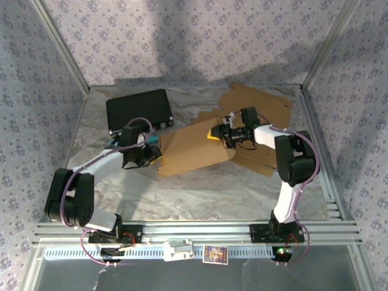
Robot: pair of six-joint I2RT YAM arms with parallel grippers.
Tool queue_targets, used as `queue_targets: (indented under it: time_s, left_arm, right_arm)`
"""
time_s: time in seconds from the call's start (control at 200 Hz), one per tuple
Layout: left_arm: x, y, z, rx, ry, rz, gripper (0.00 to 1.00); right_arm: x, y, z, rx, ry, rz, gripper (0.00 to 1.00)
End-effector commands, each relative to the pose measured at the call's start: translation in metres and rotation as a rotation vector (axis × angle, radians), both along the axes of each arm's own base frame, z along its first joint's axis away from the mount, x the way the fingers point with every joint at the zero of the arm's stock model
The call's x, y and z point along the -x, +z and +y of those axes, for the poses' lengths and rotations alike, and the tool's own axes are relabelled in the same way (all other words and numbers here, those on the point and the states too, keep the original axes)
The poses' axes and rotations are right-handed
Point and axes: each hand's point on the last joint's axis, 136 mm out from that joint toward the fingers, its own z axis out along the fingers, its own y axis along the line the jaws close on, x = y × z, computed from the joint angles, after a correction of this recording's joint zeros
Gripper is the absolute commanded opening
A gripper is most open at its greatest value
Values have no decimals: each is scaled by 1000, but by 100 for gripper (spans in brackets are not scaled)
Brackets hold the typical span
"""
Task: Fold the paper box
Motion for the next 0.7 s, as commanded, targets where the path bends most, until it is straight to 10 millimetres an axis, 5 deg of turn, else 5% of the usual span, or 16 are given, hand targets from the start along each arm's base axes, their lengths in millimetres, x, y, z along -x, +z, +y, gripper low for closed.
queue_targets:
  time_s: [0.0,0.175,0.41,0.565,0.695]
  left_arm:
    - [-17,45,9,12,80,-93,41]
    - [-28,58,40,87,332,-56,61]
    - [-30,63,49,186,499,26,63]
    - [-35,118,53,45,397,-187,63]
    - [-27,169,20,-194,32,-498,60]
  right_arm:
    - [3,17,-2,-35,-25,107,62]
    - [5,29,-3,-19,-56,254,54]
    - [17,49,-14,0,-201,574,51]
    - [30,53,-23,-17,-303,770,50]
    - [39,56,-31,-15,-367,880,48]
